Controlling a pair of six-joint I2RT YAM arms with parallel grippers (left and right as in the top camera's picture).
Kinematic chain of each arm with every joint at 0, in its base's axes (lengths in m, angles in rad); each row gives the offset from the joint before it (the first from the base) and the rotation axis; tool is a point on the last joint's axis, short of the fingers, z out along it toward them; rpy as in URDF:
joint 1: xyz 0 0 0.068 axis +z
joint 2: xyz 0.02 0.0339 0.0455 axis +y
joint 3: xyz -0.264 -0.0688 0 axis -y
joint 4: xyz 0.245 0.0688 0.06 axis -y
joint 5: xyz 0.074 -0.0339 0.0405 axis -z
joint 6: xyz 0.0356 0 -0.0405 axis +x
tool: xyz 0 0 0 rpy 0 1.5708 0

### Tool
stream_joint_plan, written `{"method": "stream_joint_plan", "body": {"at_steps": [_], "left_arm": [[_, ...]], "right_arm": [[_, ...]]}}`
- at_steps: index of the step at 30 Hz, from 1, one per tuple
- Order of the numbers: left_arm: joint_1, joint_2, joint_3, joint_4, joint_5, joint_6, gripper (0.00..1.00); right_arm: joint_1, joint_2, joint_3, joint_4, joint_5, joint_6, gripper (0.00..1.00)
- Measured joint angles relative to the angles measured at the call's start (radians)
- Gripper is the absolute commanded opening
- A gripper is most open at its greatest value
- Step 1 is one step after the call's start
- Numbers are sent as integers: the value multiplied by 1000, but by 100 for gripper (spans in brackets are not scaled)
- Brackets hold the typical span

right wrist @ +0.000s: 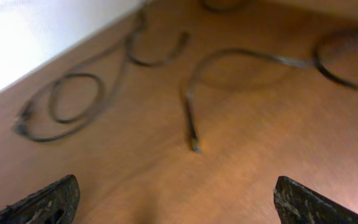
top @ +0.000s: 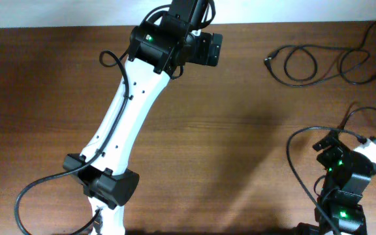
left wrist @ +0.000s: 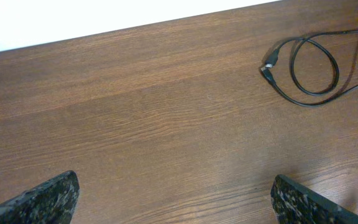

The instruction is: Untangle cables

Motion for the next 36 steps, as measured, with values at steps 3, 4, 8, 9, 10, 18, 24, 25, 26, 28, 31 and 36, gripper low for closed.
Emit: {"method": "stream_joint_plan", "body": {"at_steps": [3,4,8,9,10,18,24,25,26,28,31,36], "left_arm": [[0,0,0,-2,0,0,99],[0,0,0,-3,0,0,99],[0,0,0,-11,0,0,99],[0,0,0,-13,0,0,99],[0,0,0,-15,0,0,99],[0,0,0,-16,0,0,99],[0,0,0,-16,0,0,99],[0,0,0,-16,0,0,99],[0,0,0,-16,0,0,99],[0,0,0,-16,0,0,99],[0,0,0,-16,0,0,99],[0,0,0,-16,0,0,99]], "right_arm": [[-92,0,-39,4,-29,70,99],[-112,0,-49,3,-37,81,99],[-130,0,-82,11,-48,111,99],[-119,0,-82,14,-40,117,99],[-106,0,-82,19,-35,121,99],[51,0,-82,-40,37,131,99],[94,0,-82,-42,45,131,99],[94,0,-82,-42,46,131,99],[94,0,-82,-42,47,131,99],[94,0,-82,-42,47,132,99],[94,0,-82,-42,47,131,99],[94,0,-82,-42,47,131,99]]}}
